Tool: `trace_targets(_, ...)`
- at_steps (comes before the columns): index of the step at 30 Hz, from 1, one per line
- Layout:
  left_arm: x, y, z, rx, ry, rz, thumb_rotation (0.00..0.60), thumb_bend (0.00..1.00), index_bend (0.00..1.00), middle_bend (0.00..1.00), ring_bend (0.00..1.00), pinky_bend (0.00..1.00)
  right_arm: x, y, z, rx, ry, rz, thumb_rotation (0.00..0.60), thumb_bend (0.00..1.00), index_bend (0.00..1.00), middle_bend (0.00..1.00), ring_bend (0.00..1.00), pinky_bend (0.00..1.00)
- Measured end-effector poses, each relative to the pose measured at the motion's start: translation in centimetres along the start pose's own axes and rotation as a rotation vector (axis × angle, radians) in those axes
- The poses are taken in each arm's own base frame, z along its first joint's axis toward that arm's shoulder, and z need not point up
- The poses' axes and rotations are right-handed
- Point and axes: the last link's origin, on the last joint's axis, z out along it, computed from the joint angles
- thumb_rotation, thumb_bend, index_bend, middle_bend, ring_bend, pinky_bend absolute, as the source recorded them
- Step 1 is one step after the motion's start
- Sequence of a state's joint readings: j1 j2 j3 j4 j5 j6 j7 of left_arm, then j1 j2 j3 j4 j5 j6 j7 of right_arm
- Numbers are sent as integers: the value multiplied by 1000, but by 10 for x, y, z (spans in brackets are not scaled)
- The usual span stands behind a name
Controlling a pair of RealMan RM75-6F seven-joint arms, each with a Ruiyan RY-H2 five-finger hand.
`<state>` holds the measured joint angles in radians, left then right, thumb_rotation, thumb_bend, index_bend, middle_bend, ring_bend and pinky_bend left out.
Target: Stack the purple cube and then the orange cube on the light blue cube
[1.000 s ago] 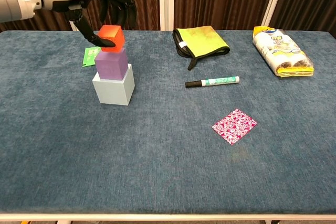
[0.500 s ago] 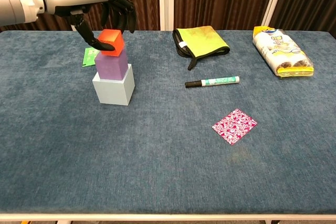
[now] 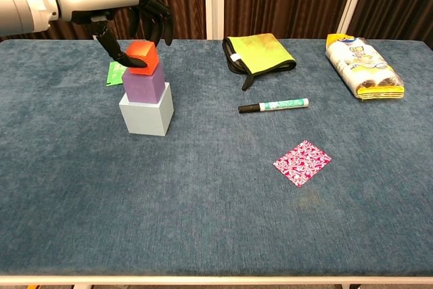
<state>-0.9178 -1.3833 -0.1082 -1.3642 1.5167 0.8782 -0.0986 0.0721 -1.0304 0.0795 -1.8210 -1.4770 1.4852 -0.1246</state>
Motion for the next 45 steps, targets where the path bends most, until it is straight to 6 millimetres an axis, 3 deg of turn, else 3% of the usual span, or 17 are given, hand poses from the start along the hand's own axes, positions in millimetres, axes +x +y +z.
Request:
trace_targets(11,-6,-5,-1,14,-16,-8,600,306,455,611,439,477,-1,1,-1,-1,-2,-1,600,273,20,149,0,0)
trace_targets(14,-6,-5,-2,16,-21,-24,600,238,397,543,406,450,-1,1,-1,-2,-1,-1,600,272,20,149,0,0)
trace_targets(19,-6,-6,-4,20,-43,-45,600,120,232,335,279,372,-1,1,0,-1,-3,-1,600,272,20,149,0,0)
trace_targets(29,3,-16,-18,66,-42,-2,600,93,205,272,237,338,1,1,-1,3,-5,3,600,272,20,150,0,0)
trace_targets(33,7,-29,-37,127,-47,50,600,93,205,244,222,333,3,2,-2,7,-1,8,600,272,20,149,0,0)
trace_targets(45,15,-70,-149,441,132,160,600,96,205,241,188,303,2,0,-4,17,-1,9,600,272,20,150,0,0)
